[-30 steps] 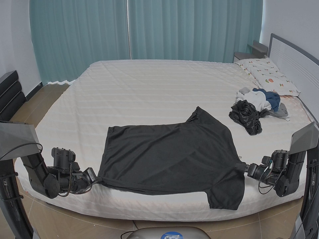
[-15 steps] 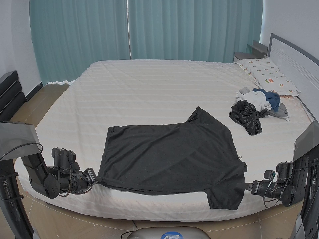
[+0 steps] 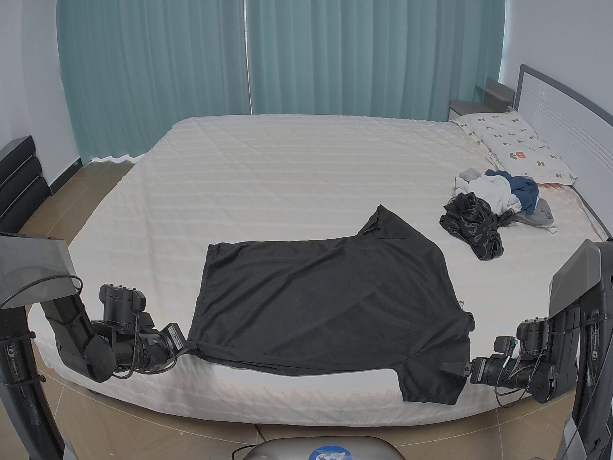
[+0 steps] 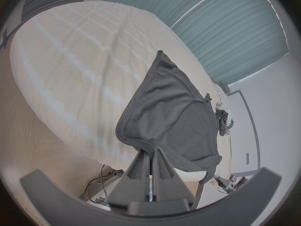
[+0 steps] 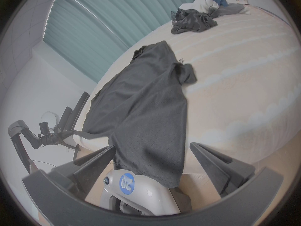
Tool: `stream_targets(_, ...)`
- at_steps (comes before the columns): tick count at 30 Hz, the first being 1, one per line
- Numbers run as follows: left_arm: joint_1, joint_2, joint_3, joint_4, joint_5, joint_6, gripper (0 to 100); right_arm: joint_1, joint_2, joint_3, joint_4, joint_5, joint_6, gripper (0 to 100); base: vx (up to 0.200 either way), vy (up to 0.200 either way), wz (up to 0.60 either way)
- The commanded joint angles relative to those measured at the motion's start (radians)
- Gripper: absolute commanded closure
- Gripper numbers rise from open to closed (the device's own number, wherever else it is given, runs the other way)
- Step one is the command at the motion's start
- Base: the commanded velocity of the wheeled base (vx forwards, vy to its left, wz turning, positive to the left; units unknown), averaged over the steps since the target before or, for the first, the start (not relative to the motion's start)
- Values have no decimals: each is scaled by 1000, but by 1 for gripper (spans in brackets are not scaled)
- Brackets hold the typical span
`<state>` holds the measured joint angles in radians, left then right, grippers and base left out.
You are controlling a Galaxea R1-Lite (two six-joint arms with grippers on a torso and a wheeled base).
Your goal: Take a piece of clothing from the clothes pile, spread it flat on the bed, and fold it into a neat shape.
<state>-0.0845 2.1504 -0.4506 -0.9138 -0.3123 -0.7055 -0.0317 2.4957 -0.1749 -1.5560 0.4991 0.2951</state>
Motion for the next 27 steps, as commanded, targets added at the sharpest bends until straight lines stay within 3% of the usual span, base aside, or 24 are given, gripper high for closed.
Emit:
stream_targets(1, 0, 2, 0, 0, 1, 0, 100, 3, 5, -3, -6, 2, 4, 0, 0, 0, 0)
stream_targets(2, 0, 2, 0, 0, 1, 0, 100, 3, 3, -3, -6, 4, 6, 100, 0, 0, 0)
stream_targets(15, 0, -23, 21, 1, 4, 8, 100, -28, -57, 75, -7, 13, -5, 100, 0, 0, 0)
stream_targets(20, -5, -123, 29, 26, 61, 46, 100, -24, -166, 126, -4, 52, -5, 100, 0, 0, 0)
stream_targets(27, -15, -159, 30, 145, 136, 136, 100, -13, -202, 175, 13, 42, -7, 100, 0, 0, 0)
